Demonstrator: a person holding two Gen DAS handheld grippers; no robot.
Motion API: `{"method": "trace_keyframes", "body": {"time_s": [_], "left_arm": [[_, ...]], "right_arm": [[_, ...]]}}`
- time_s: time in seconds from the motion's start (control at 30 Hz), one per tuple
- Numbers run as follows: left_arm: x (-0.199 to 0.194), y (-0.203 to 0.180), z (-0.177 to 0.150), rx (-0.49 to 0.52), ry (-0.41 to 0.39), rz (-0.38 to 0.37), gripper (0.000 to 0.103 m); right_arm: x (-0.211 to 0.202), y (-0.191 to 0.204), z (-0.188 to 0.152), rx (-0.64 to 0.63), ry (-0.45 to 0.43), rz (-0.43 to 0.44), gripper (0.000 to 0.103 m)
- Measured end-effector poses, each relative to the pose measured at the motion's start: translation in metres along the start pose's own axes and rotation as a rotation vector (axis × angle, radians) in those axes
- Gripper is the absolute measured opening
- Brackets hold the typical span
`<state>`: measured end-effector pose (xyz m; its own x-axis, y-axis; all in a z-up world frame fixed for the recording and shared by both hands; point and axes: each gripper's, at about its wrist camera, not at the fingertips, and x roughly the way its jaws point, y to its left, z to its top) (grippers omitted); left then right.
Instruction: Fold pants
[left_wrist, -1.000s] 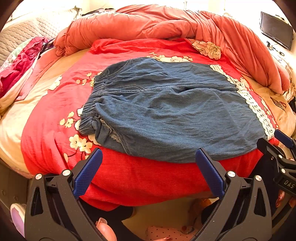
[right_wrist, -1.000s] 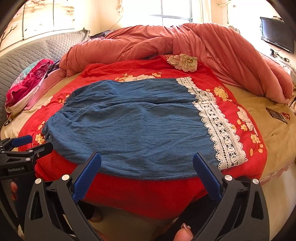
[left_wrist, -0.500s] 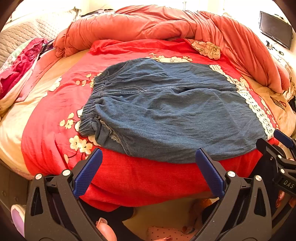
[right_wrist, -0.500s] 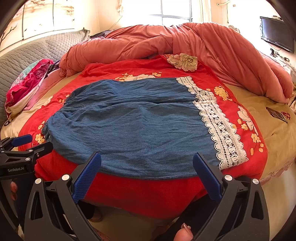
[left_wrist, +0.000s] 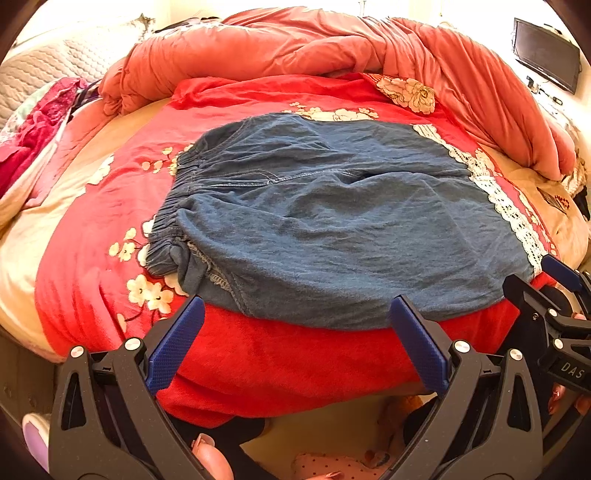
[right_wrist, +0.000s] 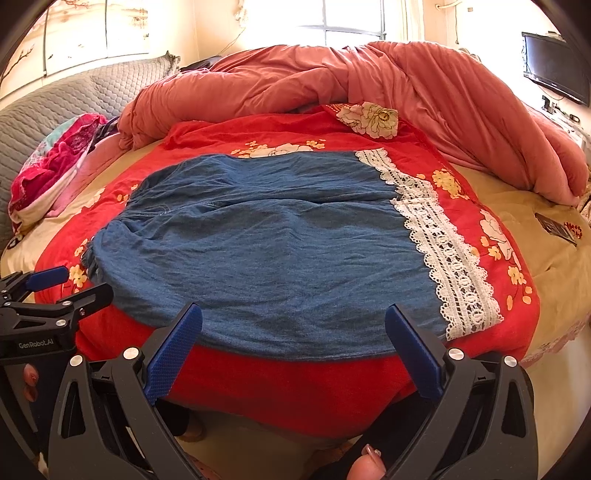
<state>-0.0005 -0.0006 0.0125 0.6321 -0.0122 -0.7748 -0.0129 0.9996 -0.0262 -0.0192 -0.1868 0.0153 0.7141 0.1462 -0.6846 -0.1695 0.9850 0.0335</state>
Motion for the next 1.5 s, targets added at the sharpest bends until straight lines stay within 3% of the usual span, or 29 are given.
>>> {"method": "trace_keyframes", "body": {"time_s": [0.37,0.57,0.73,0.87,1.17,1.3,1.37,1.43,1.5], "left_arm": [[0.017,0.009,0.014,-0.012,0.0,-0.01,0.095],[0.027,0.025,0.031,-0.024,-0.001,0.0,0.095],[0.041,0.054,0.048,-0.071,0.002,0.028,0.095],[0.049,0.078,0.064,-0.107,-0.012,0.056,0.095],[0.08,0.128,0.11,-0.159,-0.022,0.079,0.095],[0.109,0.154,0.133,-0.174,0.005,0.042,0.094],[0.126,0.162,0.143,-0.16,0.021,0.044,0.089],[0.146,0.169,0.149,-0.148,0.051,0.055,0.067],[0.163,0.175,0.154,-0.148,0.084,0.033,0.065]], "right_arm": [[0.018,0.005,0.012,-0.016,0.018,-0.004,0.099],[0.038,0.007,0.038,-0.039,0.032,0.021,0.099],[0.055,0.013,0.065,-0.071,0.016,0.056,0.099],[0.075,0.011,0.085,-0.055,0.054,0.136,0.099],[0.121,0.018,0.129,-0.086,0.114,0.226,0.099],[0.145,0.028,0.153,-0.132,0.119,0.234,0.099],[0.157,0.033,0.165,-0.162,0.112,0.207,0.099],[0.17,0.039,0.178,-0.194,0.111,0.218,0.099],[0.187,0.045,0.192,-0.223,0.119,0.213,0.099]]}}
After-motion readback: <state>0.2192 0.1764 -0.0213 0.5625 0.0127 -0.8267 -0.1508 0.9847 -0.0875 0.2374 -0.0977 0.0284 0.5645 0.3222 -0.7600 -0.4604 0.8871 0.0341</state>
